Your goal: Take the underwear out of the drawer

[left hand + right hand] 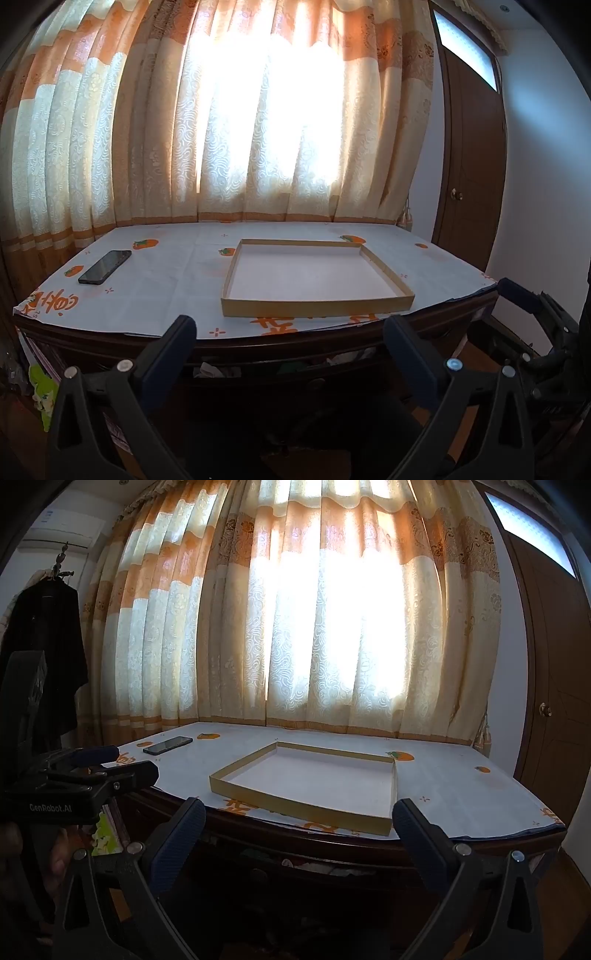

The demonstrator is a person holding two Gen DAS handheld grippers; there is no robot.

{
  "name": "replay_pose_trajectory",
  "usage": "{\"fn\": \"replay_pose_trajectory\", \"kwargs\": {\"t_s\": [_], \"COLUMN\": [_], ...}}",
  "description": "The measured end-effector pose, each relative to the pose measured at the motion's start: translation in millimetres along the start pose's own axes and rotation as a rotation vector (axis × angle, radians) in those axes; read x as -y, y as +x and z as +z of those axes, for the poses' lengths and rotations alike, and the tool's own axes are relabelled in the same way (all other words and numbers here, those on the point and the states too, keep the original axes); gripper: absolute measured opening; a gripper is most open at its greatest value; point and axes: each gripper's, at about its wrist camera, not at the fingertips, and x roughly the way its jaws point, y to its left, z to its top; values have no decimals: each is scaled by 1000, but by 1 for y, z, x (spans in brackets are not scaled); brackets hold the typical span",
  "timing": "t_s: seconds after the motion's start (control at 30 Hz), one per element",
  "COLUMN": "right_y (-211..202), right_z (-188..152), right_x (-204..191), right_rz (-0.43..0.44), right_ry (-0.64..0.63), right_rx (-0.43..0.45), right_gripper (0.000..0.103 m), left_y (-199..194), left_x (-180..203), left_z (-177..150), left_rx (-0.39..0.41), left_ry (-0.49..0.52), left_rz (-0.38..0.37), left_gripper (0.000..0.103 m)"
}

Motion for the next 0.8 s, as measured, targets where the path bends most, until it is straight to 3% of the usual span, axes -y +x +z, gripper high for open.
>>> {"fn": "replay_pose_trajectory", "kwargs": {"t_s": [0.8], "right_y": [0], "right_z": [-3], "right_x": [-1], "right_rz": [2], "right_ry": [-1], "right_rx": [-4], "right_gripper": [102], "left_y": [0], "left_x": [0], "left_z": [0], "left_rx": [-1], "left_ry": [-1], "left_rz": [1], "left_gripper": [103]}}
